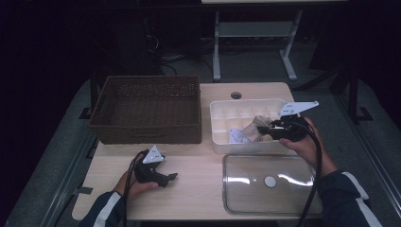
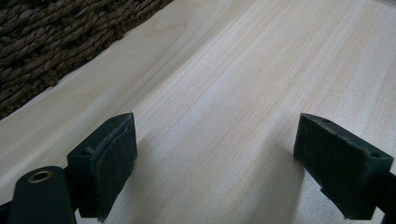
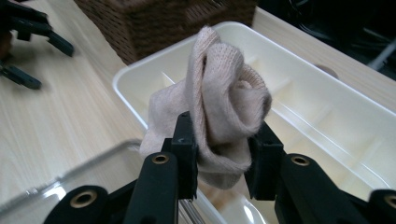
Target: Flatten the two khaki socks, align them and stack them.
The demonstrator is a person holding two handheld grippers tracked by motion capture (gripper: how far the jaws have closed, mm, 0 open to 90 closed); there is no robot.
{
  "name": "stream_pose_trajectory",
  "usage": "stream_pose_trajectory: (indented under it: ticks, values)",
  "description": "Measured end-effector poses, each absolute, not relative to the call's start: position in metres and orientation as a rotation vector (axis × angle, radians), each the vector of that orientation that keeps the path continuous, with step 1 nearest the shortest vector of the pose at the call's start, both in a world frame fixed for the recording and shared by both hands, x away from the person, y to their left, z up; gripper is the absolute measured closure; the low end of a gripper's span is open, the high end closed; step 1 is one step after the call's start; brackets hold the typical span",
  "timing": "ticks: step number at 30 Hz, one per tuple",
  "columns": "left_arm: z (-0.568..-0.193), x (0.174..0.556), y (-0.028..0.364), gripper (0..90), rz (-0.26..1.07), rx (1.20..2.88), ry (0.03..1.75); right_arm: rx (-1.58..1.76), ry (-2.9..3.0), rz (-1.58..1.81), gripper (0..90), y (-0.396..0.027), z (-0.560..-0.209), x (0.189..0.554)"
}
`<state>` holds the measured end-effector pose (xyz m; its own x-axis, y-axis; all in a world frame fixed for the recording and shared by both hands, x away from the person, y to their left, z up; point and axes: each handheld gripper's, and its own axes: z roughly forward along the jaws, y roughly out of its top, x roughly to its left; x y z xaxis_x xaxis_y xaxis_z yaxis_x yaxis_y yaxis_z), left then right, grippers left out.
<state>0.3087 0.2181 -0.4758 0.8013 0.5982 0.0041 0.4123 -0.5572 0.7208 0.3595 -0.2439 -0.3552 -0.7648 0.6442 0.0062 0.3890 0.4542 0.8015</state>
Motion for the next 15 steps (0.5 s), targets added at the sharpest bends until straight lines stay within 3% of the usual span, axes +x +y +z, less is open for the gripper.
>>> stream_pose_trajectory:
  ticks: [8,15]
  values:
    - [-0.476,0.308,0.218,12.4,0.321,2.238,0.747,1.003,2.379,1.121,68.3,-0.284,-0.363,0.374]
    - [-0.476,0.308,0.218,12.5,0.321,2.237,0.750,1.001,2.415,0.958,68.5,-0.289,-0.375,0.383]
